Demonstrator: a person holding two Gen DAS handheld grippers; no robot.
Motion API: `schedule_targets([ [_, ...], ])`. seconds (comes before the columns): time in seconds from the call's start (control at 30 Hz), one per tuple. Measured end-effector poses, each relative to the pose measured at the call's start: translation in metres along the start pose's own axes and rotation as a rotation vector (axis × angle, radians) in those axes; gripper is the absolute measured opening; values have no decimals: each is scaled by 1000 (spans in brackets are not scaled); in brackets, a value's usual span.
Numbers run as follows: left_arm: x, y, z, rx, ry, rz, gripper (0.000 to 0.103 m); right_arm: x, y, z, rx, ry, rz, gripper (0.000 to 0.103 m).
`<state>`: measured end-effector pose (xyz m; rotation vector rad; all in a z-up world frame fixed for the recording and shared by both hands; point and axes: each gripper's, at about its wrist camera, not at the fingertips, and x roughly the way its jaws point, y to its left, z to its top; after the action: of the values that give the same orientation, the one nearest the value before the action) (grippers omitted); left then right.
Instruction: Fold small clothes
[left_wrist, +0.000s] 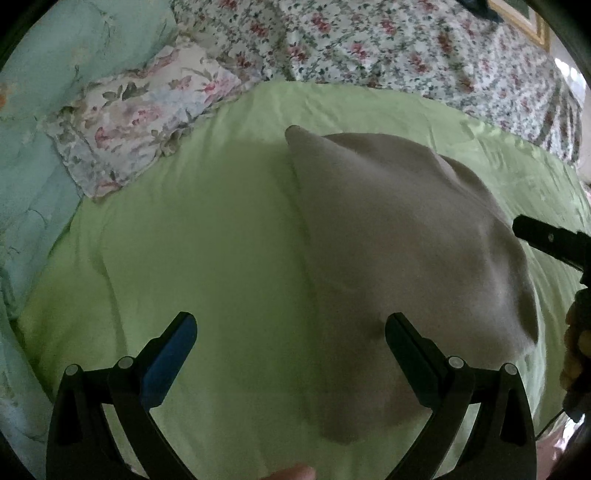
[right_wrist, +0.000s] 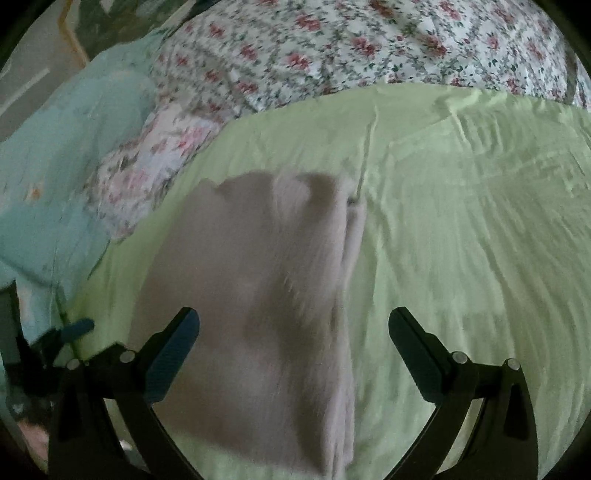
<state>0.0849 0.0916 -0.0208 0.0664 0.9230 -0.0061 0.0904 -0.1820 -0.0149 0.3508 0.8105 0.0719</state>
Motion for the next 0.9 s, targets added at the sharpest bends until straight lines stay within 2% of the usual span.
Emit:
schedule_targets([
  [0.1,9,4,7,-27,25,-65,102,16,-9,12,49,7,6,102],
  [0.2,12,5,13,-47,25,-128,102,23,-13,14,88,14,94,93],
  [0.27,18,6,18,-62,30,-171,102,30,-14,12,106,37,101,81],
  [0.33,34,2,19,-60,69,-186,102,39,-17,10,117,72,121,51],
  [0.37,44,0,19,-61,104,-192,103,44,-18,9,111,93,100,40],
  [0.43,47,-4,19,-61,119,-218,100,44,-18,9,96,92,103,27],
  [0.57,41,-26,17,39,101,-181,99,26,-6,12,-1,56,63,23],
  [0.67,57,-38,5,40,167,-227,98,41,-10,4,-19,80,19,23],
  [0.77,65,-32,-4,-14,186,-256,99,47,-28,0,62,83,54,30],
  [0.83,60,-27,-5,-28,179,-256,99,41,-30,0,65,74,37,42],
  [0.9,55,-26,-6,-18,170,-239,99,26,-27,-1,48,49,7,43],
])
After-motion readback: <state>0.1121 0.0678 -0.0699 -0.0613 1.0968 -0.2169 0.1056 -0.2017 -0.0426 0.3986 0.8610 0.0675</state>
